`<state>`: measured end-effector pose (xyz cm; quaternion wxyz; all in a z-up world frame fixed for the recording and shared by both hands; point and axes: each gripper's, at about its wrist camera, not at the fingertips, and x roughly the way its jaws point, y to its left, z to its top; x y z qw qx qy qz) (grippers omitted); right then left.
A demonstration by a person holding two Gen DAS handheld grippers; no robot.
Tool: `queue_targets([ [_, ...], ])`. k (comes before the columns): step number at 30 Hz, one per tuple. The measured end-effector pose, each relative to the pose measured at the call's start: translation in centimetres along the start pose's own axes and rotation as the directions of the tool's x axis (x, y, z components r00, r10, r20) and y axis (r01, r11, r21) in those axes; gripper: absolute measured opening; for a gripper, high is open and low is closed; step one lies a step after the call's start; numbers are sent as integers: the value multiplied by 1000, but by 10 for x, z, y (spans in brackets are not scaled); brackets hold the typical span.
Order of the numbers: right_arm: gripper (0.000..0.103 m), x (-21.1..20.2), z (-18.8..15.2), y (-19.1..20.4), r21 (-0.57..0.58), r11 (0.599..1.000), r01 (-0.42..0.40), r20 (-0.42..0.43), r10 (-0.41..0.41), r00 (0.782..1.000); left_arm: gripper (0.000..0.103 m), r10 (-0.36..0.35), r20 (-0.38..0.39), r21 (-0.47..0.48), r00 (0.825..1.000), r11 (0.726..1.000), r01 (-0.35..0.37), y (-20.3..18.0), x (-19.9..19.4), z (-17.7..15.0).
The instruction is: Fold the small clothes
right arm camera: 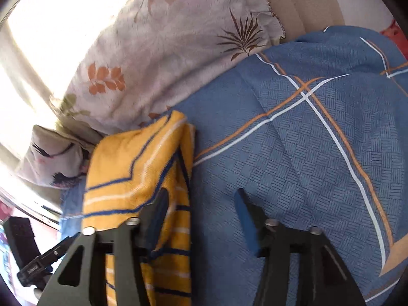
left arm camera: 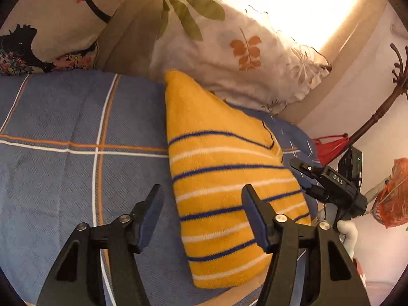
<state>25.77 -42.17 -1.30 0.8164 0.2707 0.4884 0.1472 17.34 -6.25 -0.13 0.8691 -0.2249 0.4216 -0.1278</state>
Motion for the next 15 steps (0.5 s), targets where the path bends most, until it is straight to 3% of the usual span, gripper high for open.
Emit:
queue_targets([
  [2, 81, 9, 6, 3, 6, 999, -32, -14, 32, 999, 78, -42, -21, -48, 999, 998, 41, 13, 13, 9],
  [5, 81, 38, 12, 14, -8, 999, -37, -73, 36, 997, 78, -61, -111, -87, 992, 995, 52, 20, 53, 15],
  [7, 81, 56, 12, 24, -27, 999, -44, -101, 41, 994, 79, -94, -132, -104, 987, 991, 81, 18, 72, 15],
  [8, 79, 64, 13, 30, -40, 998, -53, -108, 48, 993, 79, -115, -124, -120, 986, 988, 100, 17, 76, 15],
  [9, 64, 69, 12, 36, -47, 996, -82, -133, 75, 988, 78, -134, -130, -138, 982, 984, 116, 16, 79, 16],
  [10, 55, 74, 12, 42, -37, 994, -100, -158, 93, 983, 64, -167, -144, -170, 975, 975, 141, 16, 81, 18],
  [12, 40, 72, 14, 52, -20, 994, -103, -155, 99, 983, 48, -185, -130, -197, 974, 968, 157, 15, 71, 22],
  [13, 38, 69, 15, 58, -16, 992, -128, -152, 124, 981, 41, -183, -122, -180, 975, 971, 160, 12, 62, 26],
  [15, 36, 59, 18, 75, -35, 984, -174, -138, 167, 976, 40, -153, -97, -149, 984, 979, 137, 7, 43, 33],
])
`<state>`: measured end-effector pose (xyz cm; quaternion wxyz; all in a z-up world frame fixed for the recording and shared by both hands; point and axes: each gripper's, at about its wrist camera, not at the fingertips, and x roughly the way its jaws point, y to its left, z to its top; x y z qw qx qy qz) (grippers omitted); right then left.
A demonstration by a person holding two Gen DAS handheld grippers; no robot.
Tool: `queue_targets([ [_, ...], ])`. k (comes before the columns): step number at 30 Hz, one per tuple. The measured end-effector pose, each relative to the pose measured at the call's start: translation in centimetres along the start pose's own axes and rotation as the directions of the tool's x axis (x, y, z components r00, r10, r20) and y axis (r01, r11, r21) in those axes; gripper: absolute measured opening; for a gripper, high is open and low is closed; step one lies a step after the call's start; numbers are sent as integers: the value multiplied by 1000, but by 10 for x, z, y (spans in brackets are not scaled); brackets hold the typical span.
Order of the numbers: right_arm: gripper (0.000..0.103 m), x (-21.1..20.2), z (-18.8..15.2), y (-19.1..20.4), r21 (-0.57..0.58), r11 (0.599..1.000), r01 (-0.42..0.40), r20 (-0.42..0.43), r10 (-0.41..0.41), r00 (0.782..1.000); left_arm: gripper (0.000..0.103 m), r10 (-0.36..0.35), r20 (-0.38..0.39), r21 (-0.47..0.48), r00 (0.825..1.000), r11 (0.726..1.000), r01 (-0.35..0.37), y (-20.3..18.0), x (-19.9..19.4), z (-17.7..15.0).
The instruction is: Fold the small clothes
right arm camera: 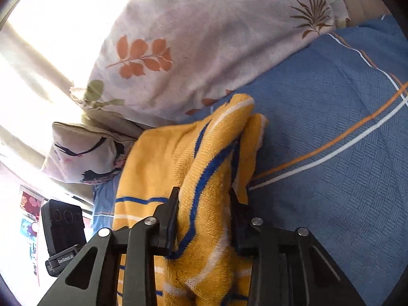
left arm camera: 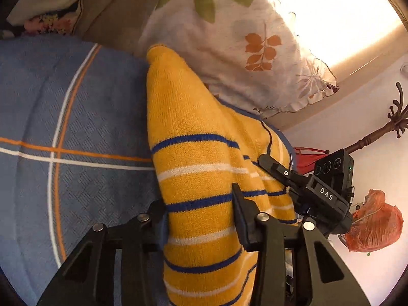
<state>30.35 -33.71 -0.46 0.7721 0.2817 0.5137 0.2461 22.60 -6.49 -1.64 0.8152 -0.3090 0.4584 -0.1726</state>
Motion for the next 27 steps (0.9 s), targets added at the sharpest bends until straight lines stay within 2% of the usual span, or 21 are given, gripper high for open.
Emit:
queue_targets([
  [2, 36, -3, 0, 19, -40, 999, -20, 14, 21, 1000, 40, 22, 38, 25, 999, 999, -23, -7, -18, 6],
  [4, 36, 1, 0, 32, -79, 997, -21, 28, 23, 999, 41, 80, 63, 42, 995, 996, -83, -11, -29, 12],
  [5, 37, 6, -1, 34, -82, 997, -9, 29, 11, 1000, 48, 132, 67, 38, 989, 990, -135, -9, -32, 13],
  [6, 43, 13, -1, 34, -79, 997, 20, 25, -18, 1000, 48, 188, 70, 29, 980, 981, -190, -4, -33, 12],
  [8, 44, 22, -4, 29, -75, 987, 141, 45, -138, 989, 48, 283, 62, 24, 957, 958, -285, 7, -33, 8],
  [9, 44, 22, -6, 27, -71, 979, 193, 61, -189, 980, 48, 302, 65, 22, 951, 953, -304, 13, -37, 2],
  [13, 44, -7, -21, 35, -102, 977, 188, 126, -174, 977, 48, 282, 111, 40, 953, 957, -288, 18, -58, -27],
  [16, 44, -20, -29, 59, -169, 976, 135, 151, -109, 982, 48, 279, 132, 47, 951, 957, -287, 19, -63, -41],
  [18, 44, -13, -30, 75, -208, 975, 73, 121, -48, 992, 48, 268, 127, 32, 955, 961, -274, 22, -60, -47],
  [20, 49, 5, -25, 84, -229, 973, 41, 67, -26, 997, 48, 247, 130, 24, 960, 967, -252, 24, -65, -58],
  [22, 51, 29, -17, 81, -202, 978, 49, 21, -46, 999, 49, 239, 147, 26, 960, 969, -245, 19, -63, -66],
  [26, 51, 67, 3, 46, -110, 978, 180, -2, -181, 983, 55, 247, 188, 47, 951, 964, -260, 11, -78, -89],
  [27, 51, 71, 6, 39, -95, 969, 227, 11, -227, 974, 57, 253, 197, 50, 947, 962, -267, 10, -82, -93],
])
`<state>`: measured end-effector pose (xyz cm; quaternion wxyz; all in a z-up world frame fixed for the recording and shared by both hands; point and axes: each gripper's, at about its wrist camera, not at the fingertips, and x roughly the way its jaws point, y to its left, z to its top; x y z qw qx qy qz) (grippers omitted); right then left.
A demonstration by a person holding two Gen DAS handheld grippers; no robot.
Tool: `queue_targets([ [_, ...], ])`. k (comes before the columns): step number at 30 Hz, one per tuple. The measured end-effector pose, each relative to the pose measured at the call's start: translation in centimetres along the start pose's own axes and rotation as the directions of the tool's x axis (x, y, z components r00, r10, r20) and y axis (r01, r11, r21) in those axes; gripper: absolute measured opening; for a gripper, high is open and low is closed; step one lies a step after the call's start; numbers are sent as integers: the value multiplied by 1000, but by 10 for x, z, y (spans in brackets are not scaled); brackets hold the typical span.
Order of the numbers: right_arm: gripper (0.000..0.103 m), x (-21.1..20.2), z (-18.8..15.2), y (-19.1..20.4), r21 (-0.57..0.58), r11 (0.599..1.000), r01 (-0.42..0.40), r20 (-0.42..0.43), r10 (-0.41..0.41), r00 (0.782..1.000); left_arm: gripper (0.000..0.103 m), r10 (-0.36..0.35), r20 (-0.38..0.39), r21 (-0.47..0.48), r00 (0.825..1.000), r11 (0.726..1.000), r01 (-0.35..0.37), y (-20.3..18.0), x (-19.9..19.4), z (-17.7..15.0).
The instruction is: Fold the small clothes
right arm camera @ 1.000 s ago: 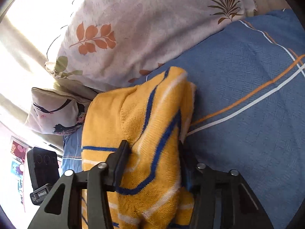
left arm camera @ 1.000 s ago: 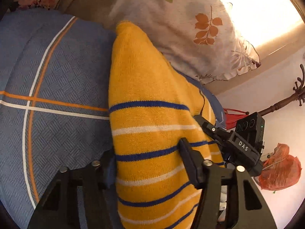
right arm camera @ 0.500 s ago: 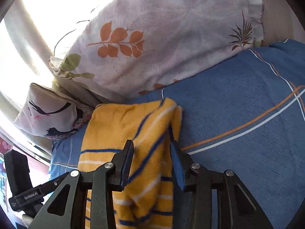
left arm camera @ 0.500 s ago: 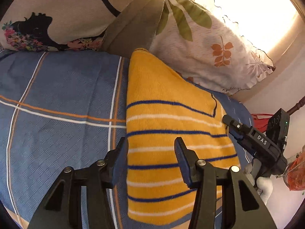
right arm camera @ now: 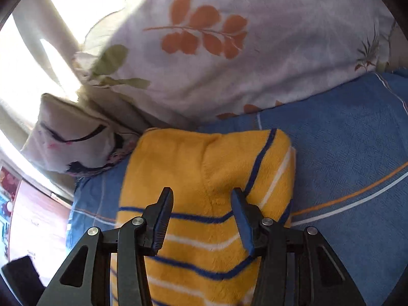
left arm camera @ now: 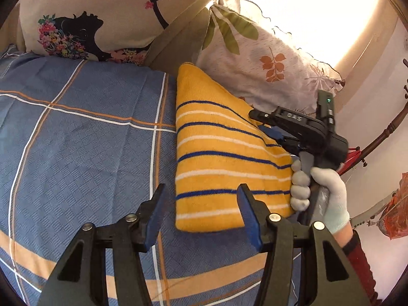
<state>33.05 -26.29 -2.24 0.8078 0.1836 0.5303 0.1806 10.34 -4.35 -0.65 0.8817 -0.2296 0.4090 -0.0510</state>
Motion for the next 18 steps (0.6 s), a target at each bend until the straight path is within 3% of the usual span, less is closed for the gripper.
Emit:
queue_targets([
  [4, 51, -11, 1, -6, 23, 998, 55, 58, -56, 997, 62, 19, 42, 16, 999, 1000, -20, 3, -20, -10],
  [7, 52, -47, -17, 20, -91, 983, 159, 177, -142, 974, 67, 54, 95, 5, 994, 998, -55, 9, -34, -17],
  [10, 52, -73, -40, 48, -207, 969, 135, 231, -86, 969, 67, 91, 138, -3, 986, 996, -91, 11, -45, -22],
  [12, 58, -80, -57, 56, -241, 968, 73, 204, -23, 979, 68, 120, 179, 2, 977, 993, -122, 10, -55, -26],
  [15, 60, -72, -76, 48, -232, 972, 39, 130, -9, 991, 73, 188, 258, 28, 948, 979, -202, 3, -72, -32],
  [18, 59, -69, -89, 31, -198, 980, 37, 118, -14, 993, 85, 271, 367, 47, 890, 950, -309, -5, -93, -38],
])
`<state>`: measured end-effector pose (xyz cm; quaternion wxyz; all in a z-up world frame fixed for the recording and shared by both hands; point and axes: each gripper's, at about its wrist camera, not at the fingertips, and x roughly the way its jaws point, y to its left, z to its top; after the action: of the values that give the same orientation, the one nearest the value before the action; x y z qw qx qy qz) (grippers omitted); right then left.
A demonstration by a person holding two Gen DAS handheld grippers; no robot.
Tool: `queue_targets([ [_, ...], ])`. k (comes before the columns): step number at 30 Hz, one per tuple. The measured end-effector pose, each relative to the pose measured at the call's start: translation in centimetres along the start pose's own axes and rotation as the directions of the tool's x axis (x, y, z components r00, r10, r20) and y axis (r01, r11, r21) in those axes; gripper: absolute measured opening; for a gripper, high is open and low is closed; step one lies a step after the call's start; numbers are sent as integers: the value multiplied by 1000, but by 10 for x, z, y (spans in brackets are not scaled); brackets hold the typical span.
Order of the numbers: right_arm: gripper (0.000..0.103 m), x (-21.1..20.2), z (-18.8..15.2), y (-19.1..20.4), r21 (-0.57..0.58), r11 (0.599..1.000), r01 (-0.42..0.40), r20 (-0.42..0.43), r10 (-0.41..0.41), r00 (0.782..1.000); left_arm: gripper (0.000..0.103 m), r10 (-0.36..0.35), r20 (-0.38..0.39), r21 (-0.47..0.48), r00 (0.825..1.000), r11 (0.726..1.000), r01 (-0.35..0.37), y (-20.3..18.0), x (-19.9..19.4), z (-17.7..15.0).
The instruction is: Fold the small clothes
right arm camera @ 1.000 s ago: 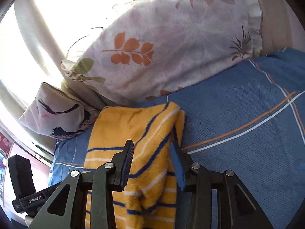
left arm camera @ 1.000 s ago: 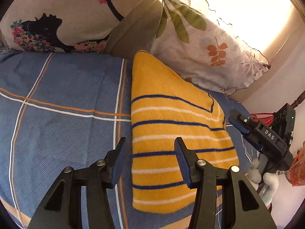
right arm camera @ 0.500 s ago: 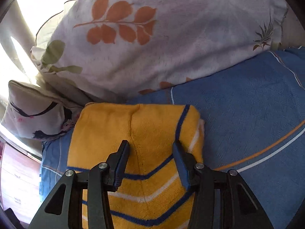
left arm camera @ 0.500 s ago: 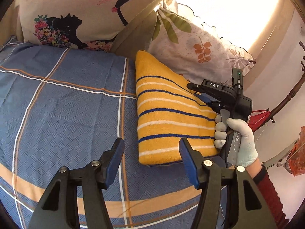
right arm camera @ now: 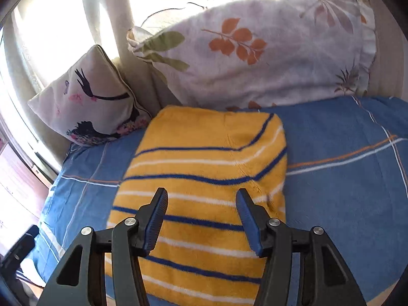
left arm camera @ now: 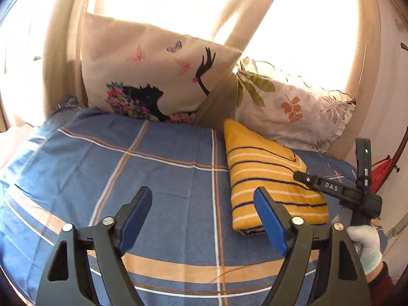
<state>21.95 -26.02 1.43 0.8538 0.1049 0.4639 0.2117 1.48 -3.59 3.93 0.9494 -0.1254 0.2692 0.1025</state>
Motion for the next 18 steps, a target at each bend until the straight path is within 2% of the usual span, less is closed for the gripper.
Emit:
queue_targets([
  [3, 60, -22, -13, -8, 53, 999, -1, 36, -1, 999, 95, 73, 101, 32, 992, 997, -77, -2, -18, 3],
  [6, 63, -50, -25, -12, 64, 994, 87, 94, -93, 991, 100, 111, 136, 44, 984, 992, -118, -5, -25, 4],
  [8, 64, -68, -33, -13, 77, 990, 117, 129, -127, 984, 100, 131, 127, 46, 983, 989, -137, -6, -25, 4],
  [13, 71, -99, -58, -11, 113, 987, 114, 187, -134, 973, 100, 198, 77, 61, 977, 977, -203, -13, -13, -8],
  [18, 73, -99, -73, -2, 109, 987, 118, 153, -134, 979, 100, 175, 6, 94, 984, 980, -175, -21, 0, -16],
])
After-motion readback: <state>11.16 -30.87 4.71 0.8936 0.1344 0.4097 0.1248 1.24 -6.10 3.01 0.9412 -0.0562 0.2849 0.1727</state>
